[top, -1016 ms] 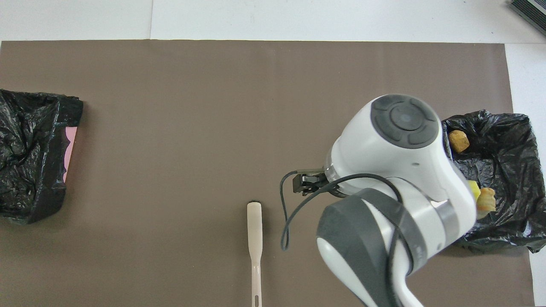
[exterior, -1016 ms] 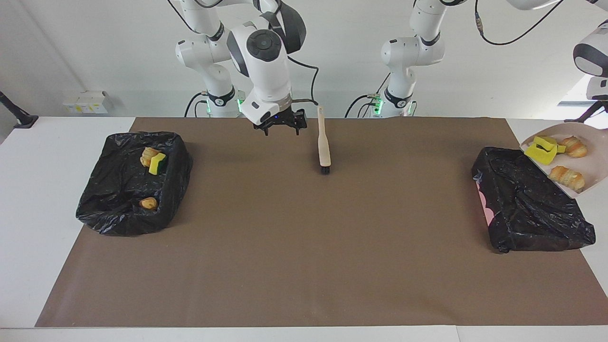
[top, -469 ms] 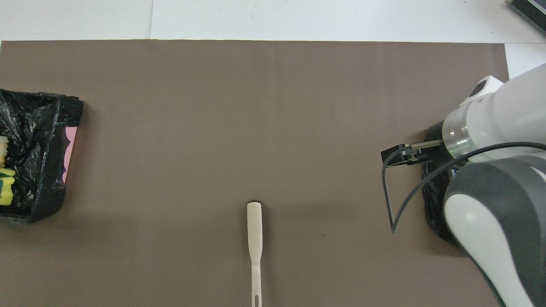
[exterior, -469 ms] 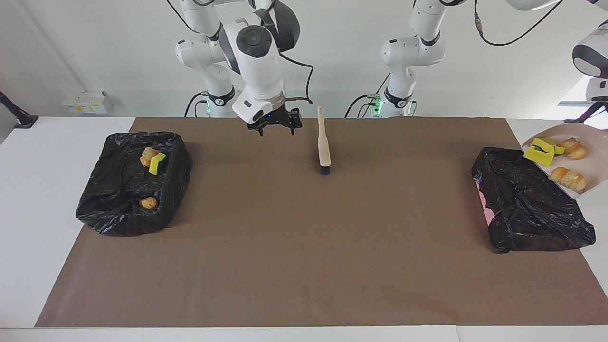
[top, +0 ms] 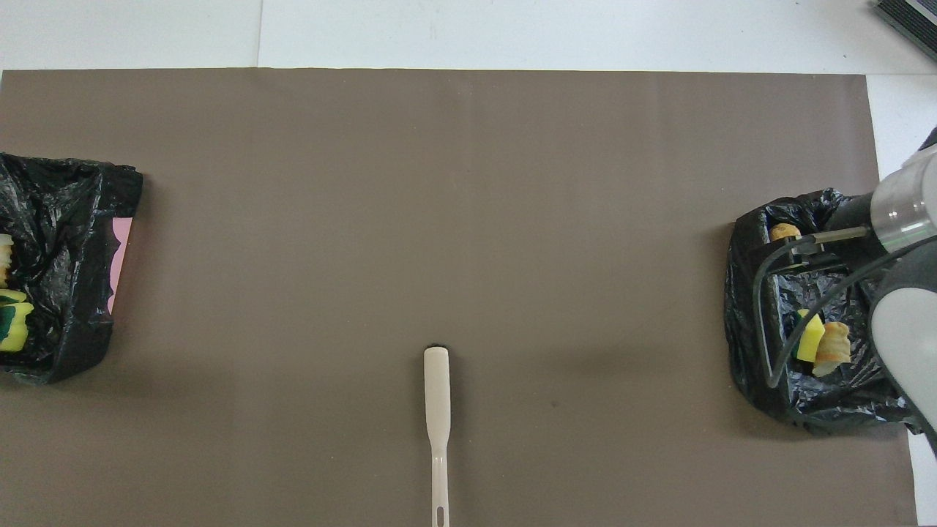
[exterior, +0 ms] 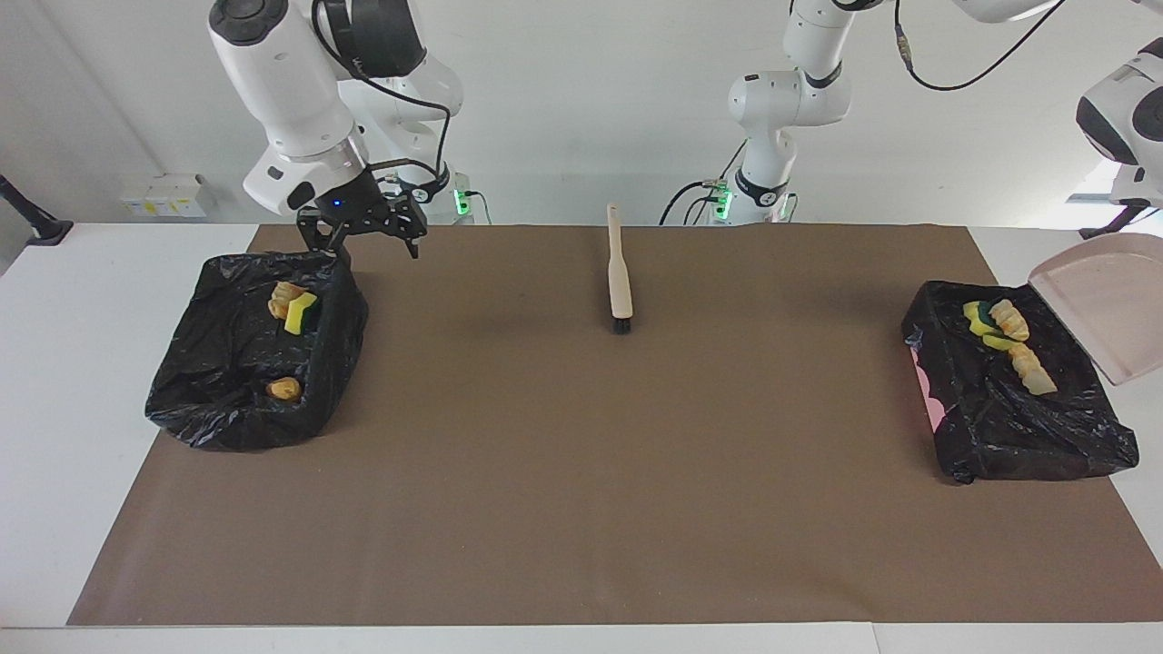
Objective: Sweep and dump trash in bin
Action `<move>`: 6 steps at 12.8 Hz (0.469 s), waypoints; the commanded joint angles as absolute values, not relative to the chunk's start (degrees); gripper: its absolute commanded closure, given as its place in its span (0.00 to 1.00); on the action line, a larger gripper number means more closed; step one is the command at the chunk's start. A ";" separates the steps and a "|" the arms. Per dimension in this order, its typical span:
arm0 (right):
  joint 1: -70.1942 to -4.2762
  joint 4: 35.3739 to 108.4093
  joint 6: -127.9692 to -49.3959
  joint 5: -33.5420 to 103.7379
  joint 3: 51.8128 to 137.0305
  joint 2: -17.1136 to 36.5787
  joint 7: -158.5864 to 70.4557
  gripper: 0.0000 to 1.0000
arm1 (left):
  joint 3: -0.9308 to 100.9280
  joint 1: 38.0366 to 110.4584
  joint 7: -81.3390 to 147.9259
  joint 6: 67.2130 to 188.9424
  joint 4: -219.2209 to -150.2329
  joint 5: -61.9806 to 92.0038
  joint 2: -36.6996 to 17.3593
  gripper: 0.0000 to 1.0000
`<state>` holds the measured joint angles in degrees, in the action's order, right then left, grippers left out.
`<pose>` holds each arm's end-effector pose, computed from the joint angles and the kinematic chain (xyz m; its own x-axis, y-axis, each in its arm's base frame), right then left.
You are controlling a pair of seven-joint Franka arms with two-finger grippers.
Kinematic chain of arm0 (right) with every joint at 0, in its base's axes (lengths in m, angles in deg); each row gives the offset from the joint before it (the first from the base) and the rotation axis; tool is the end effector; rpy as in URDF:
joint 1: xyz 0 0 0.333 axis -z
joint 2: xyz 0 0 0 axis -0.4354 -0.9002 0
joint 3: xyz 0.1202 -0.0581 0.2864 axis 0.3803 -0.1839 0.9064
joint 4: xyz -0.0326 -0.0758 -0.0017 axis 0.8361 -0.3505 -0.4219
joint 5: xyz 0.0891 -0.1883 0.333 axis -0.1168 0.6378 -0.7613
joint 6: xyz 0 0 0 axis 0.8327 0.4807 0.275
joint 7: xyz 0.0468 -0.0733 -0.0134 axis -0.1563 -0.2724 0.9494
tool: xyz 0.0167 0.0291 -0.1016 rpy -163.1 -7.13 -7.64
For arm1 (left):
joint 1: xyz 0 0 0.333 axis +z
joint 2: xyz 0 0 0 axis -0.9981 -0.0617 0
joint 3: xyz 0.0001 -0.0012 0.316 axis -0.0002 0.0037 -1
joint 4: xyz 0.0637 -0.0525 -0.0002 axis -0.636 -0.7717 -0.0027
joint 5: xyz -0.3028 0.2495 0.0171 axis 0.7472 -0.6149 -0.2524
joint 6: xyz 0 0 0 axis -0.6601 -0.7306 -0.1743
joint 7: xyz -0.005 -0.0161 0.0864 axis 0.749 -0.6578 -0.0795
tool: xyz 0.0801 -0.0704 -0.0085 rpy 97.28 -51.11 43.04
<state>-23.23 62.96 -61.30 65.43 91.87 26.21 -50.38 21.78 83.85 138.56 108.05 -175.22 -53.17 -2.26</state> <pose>0.5449 0.0207 0.5985 0.9959 0.0668 -0.0604 0.0666 -0.9978 -0.0046 0.5468 0.2609 0.5834 0.1489 -0.7184 -0.6795 -0.9864 -0.0594 -0.1533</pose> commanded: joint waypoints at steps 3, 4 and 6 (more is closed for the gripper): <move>-18.96 61.66 -59.94 66.31 91.97 26.04 -48.64 0.00 | 26.29 83.48 128.15 99.91 -178.79 -37.38 1.88 1.00; -18.95 61.22 -59.68 66.04 91.18 26.13 -47.94 0.00 | 27.80 83.39 123.23 99.39 -179.67 -36.59 1.97 1.00; -20.97 57.02 -56.10 65.78 87.85 25.43 -46.71 0.00 | 32.36 83.39 112.08 98.07 -180.64 -30.29 1.45 1.00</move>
